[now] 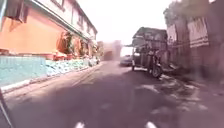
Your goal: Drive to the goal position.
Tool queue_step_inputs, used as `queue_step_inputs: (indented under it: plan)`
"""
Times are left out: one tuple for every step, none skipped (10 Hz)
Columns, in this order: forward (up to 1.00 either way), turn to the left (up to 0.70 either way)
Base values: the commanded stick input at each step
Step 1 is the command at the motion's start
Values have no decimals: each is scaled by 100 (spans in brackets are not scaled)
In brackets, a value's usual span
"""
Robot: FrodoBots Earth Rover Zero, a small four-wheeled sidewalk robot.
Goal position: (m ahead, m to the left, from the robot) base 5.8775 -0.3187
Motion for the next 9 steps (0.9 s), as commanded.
queue_step_inputs:
  plan:
    - [70,1]
    - [70,1]
    - [70,1]
    - [70,1]
    - [70,1]
    - [70,1]
    - [70,1]
    - [70,1]
    - [70,1]
